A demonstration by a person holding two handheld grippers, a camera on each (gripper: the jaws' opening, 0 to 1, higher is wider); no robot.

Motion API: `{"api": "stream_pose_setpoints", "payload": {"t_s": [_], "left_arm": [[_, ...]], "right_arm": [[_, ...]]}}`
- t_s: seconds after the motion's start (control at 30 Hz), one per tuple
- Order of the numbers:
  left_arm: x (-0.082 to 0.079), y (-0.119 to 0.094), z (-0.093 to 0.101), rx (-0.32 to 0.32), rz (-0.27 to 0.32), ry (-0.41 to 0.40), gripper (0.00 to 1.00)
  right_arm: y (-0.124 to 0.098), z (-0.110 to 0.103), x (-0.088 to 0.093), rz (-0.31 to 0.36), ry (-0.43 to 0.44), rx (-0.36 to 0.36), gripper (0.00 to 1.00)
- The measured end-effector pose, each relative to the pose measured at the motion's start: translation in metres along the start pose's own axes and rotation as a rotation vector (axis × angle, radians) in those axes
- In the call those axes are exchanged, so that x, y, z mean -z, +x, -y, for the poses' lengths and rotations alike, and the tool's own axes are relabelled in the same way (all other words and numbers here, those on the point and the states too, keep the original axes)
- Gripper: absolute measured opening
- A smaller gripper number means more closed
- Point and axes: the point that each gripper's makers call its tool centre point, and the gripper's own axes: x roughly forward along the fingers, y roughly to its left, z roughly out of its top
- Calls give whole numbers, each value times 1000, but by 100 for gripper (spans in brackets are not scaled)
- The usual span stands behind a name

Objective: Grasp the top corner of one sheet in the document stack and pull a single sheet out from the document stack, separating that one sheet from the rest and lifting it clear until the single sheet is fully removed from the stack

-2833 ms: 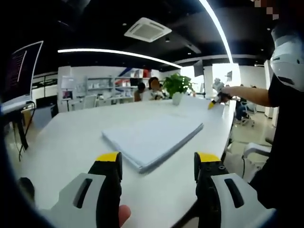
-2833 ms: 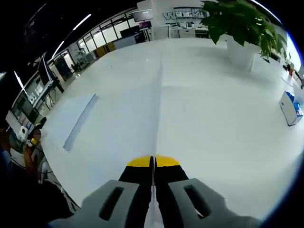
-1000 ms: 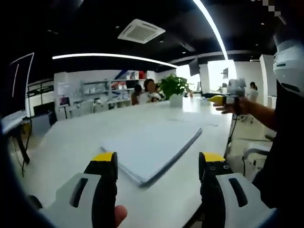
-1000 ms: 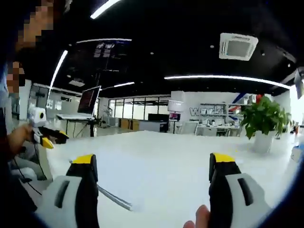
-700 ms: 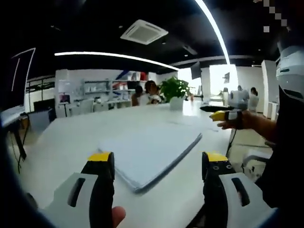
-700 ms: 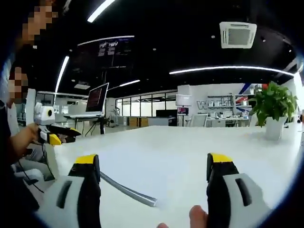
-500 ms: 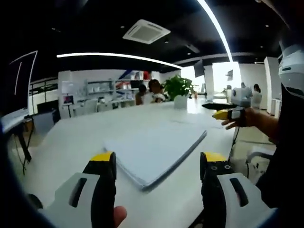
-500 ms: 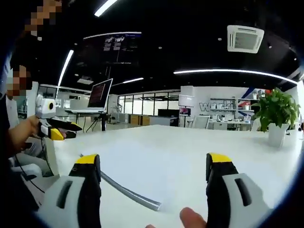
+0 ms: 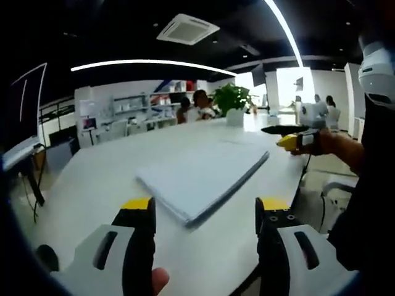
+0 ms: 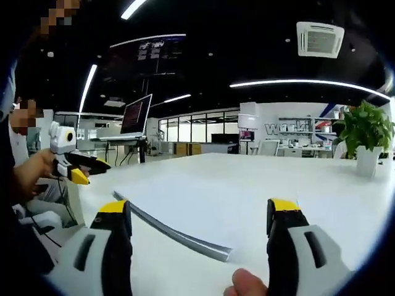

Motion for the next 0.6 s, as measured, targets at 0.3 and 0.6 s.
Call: {"api": "stream_pose_setpoints", "payload": {"t_s": [0.3,0.6], "left_arm": [[-8,3,-17,-29,-4,47,68],[-1,22,-1,75,-95,195,64]], "right_arm": [[1,-7,1,-8,-40,-3,90],[1,-9,2,-7,-64,-2,90]]}}
